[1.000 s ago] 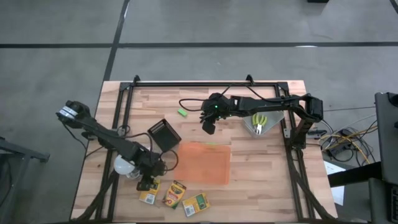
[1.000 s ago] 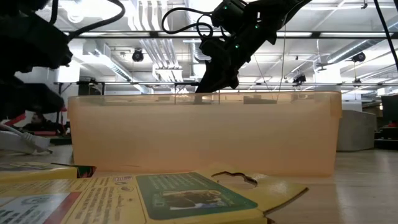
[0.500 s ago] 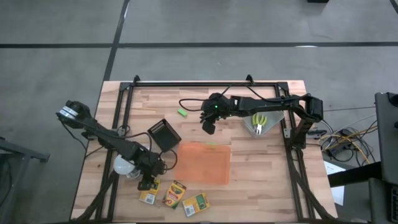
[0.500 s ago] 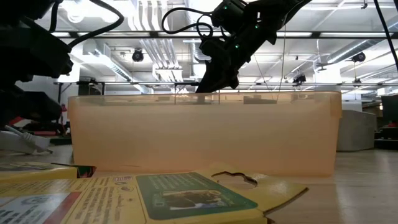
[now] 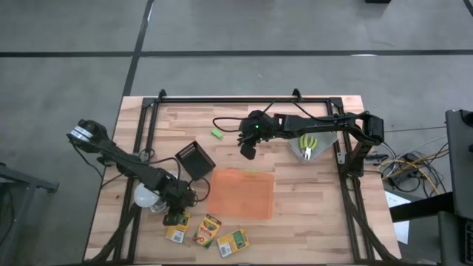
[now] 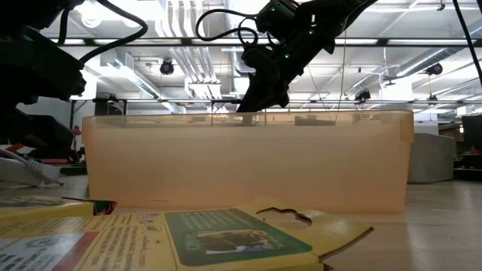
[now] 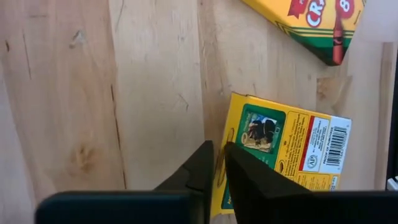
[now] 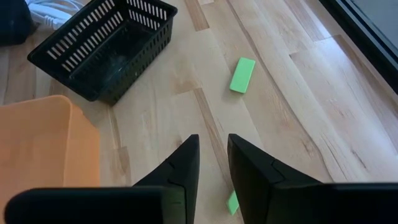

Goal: Pick & Place School Supplies
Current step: Put the left yellow crayon box into the black bin

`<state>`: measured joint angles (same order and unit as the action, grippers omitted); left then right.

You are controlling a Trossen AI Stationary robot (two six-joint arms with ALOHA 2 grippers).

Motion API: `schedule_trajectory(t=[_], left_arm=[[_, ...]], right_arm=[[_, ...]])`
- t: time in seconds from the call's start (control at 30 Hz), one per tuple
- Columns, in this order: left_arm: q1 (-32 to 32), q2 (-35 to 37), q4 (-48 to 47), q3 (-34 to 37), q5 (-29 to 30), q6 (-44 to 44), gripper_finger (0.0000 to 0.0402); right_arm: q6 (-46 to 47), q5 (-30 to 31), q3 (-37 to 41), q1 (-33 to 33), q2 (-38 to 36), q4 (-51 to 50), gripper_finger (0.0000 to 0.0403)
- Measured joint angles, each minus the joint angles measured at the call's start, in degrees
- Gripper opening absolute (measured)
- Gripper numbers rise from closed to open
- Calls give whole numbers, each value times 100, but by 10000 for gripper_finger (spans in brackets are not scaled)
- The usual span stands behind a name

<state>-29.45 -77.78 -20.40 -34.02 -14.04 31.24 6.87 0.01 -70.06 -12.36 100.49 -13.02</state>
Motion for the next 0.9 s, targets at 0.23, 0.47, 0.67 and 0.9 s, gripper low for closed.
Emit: schedule_trajectory(t=[0.23,0.47,0.67,0.9], left_arm=[[0,0,84,0,28,22,7],[18,0,85,-136,68,-2,4],[105,0,-490,-569,220,-225,3],[127,72,-1267,-1126,591,-378,2]], right_arm=[[0,0,0,0,0,-1,68],[0,2,0,0,0,-2,78],[0,2,0,0,0,0,85],[0,1,0,0,0,1,76]])
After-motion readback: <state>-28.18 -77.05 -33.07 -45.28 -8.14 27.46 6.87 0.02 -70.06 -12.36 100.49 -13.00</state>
